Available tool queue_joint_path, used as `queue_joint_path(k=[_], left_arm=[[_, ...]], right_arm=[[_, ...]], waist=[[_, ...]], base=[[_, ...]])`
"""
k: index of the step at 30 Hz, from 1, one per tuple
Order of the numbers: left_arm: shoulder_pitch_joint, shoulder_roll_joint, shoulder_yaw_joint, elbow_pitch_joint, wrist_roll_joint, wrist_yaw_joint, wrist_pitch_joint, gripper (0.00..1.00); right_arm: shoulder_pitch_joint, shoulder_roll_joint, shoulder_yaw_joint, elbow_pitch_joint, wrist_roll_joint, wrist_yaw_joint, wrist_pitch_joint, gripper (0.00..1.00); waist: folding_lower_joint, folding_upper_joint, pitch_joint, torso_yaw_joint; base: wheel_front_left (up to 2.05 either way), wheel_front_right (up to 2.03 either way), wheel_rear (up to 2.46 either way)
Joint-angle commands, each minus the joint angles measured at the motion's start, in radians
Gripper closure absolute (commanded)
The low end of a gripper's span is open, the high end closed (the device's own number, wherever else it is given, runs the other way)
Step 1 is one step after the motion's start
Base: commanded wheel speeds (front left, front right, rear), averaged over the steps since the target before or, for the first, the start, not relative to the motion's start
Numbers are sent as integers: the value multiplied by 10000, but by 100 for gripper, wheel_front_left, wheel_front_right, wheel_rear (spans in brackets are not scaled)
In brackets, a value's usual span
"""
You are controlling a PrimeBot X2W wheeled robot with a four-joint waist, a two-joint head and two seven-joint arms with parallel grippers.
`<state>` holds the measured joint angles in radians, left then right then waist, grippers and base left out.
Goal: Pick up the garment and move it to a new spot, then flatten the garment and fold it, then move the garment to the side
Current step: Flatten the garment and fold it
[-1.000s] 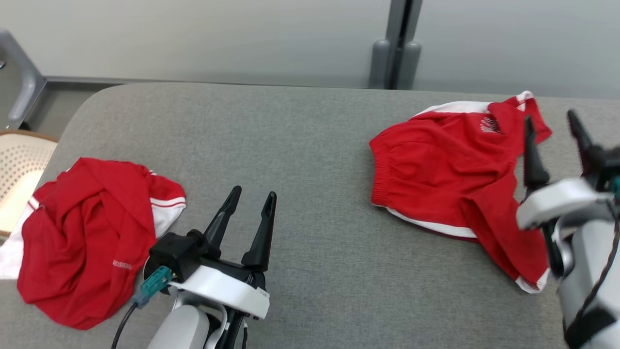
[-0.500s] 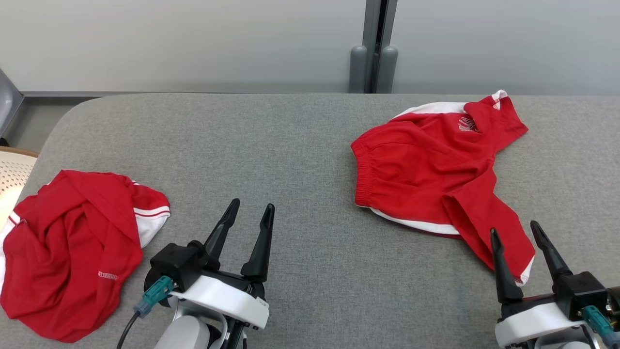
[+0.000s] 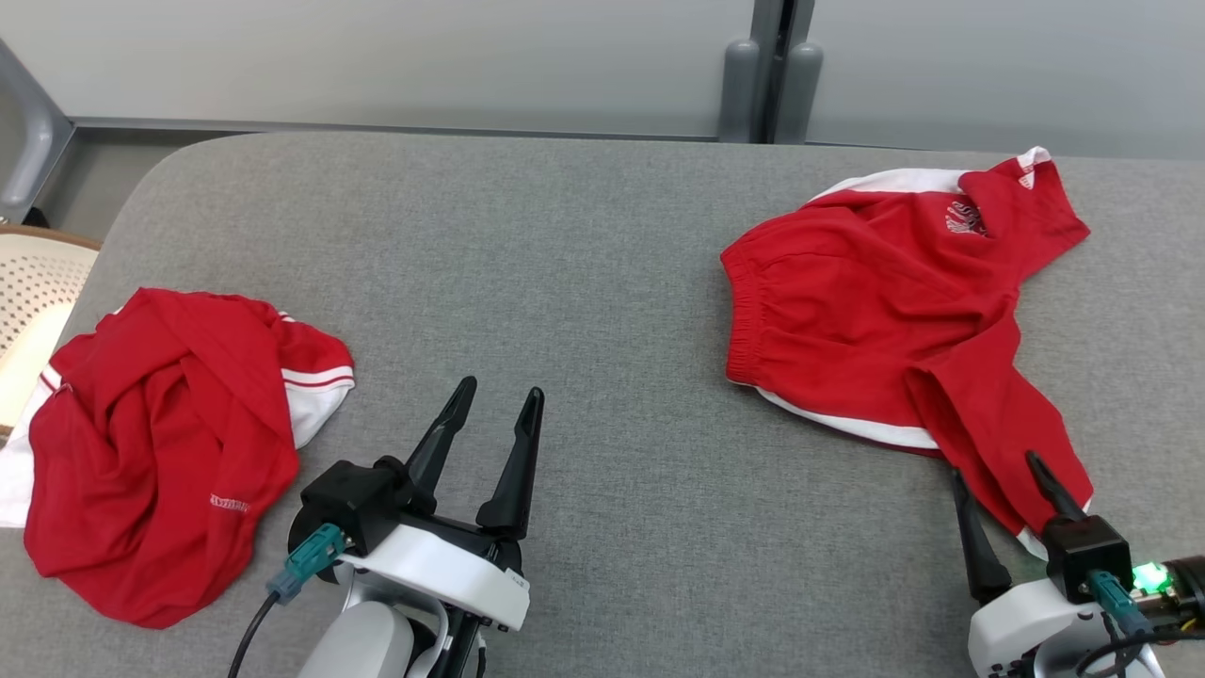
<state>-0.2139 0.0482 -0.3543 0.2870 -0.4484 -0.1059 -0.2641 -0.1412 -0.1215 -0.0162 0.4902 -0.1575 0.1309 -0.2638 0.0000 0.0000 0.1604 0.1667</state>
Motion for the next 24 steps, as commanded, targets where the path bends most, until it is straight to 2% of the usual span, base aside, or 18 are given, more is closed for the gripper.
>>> queue_joint_path(k=[1,5,6,7,14,20,24], left_arm=[[-161,41,29,-2,-37,-57,-5,0],[-257,40,75,2,33,-77,-5,0],[-255,40,77,8,36,-63,-3,0],[-268,38,88,16,37,-67,-3,0],[-178,41,56,67,16,-80,-5,0],[-114,38,5,79,60,-72,-3,0],[-203,40,-42,70,78,-86,-3,0]], right_arm=[[-123,-65,-32,23,-131,-2,-10,0],[-339,7,-282,346,-530,-2,-12,0],[-371,37,-320,407,-596,-2,-10,58],[-421,66,-349,448,-617,-2,-12,100],[-524,157,-529,71,-246,-2,-10,100],[-801,9,-1006,-237,1329,-2,11,100],[-1305,-387,-1327,65,2673,-2,743,100]], waist=[[0,0,65,69],[0,0,201,193],[0,0,219,209],[0,0,233,217],[0,0,106,141],[0,0,-18,-71],[0,0,69,-136]], base=[[0,0,0],[0,0,0],[0,0,0],[0,0,0],[0,0,0],[0,0,0],[0,0,0]])
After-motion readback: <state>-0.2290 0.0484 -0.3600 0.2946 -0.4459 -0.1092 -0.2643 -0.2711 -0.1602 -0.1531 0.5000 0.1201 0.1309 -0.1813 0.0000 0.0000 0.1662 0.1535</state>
